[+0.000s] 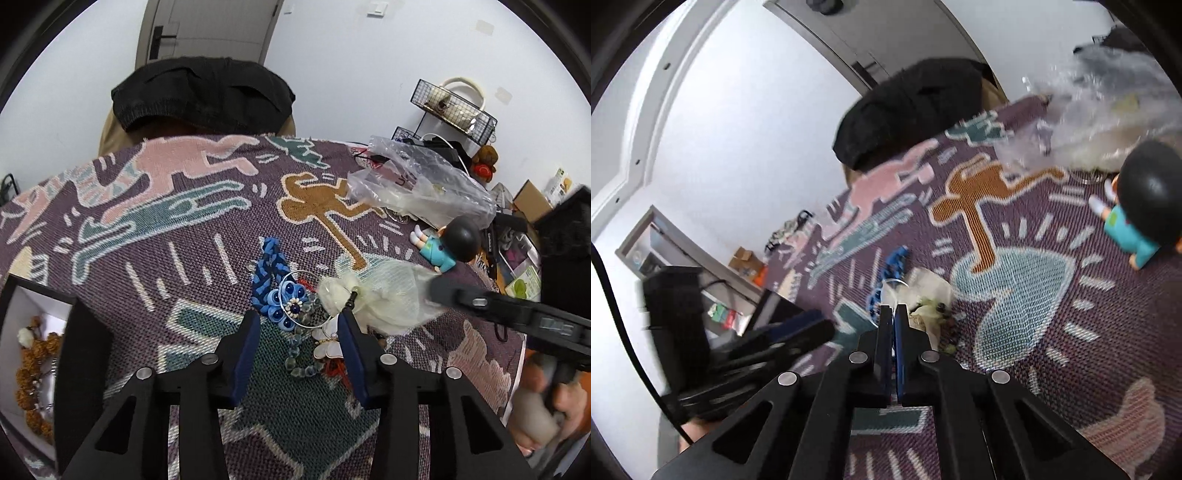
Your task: Organize jewelry
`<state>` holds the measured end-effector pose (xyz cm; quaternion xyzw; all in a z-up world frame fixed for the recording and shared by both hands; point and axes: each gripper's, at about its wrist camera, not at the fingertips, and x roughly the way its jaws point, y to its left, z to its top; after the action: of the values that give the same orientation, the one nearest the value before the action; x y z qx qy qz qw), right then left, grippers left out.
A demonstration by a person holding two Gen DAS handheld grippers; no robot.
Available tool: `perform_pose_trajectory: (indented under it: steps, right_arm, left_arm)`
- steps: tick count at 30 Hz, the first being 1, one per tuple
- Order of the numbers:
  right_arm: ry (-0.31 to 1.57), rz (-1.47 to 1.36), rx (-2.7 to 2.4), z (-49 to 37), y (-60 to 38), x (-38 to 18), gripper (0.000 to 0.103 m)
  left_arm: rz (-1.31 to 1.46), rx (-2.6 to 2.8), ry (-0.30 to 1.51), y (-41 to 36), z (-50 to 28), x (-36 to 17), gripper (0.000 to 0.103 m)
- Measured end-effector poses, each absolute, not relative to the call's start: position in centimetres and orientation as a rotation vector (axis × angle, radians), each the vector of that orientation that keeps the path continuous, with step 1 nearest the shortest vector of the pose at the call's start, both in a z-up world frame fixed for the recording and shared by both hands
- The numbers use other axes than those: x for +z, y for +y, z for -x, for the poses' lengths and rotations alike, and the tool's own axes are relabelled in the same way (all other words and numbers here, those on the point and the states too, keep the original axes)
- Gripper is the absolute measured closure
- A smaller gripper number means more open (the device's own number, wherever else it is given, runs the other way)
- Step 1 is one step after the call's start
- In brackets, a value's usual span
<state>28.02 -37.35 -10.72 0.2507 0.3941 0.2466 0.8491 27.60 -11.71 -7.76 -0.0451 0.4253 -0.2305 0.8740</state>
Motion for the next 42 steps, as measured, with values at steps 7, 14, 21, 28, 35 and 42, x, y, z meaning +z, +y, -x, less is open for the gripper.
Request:
perform_pose_trajectory:
  steps: [7,14,21,28,35,42]
  right_arm:
    - [0.768,-0.548,0.527,-26.4,-39.0,-8.7,0.1]
    - [0.72,-0.578,0.501,-25.4,-41.2,-7.6,0.1]
    - [0.713,-0.584,0.484,-25.2,-41.9,-7.8,0.1]
    - [0.713,-0.596,0.483,-25.1,-42.1,-8.0,0.1]
    - [0.706,-0.603,0.48,-24.7,-42.4,-8.0,0.1]
    - [0.708,-0.619,0.46,-24.7,-43.5,-8.8,0.1]
  left_arm:
    - [0.147,-0.478,0.943,-12.1,-29.5,-9.4,0.067]
    - [0.155,-0.474,0.97,-13.0,-30.6,-10.2,0.081]
    - [0.122,-0.479,0.95,-13.5,-30.2,-9.5,0.103]
    - [0.139,-0.489,0.917,-13.1,-29.9,-7.6,0.103]
    - [0.155,-0.479,0.986,-13.6,-31.4,-7.7,0.09]
    - [0.078,-0.485,0.967,-15.4,-32.7,-7.8,0.044]
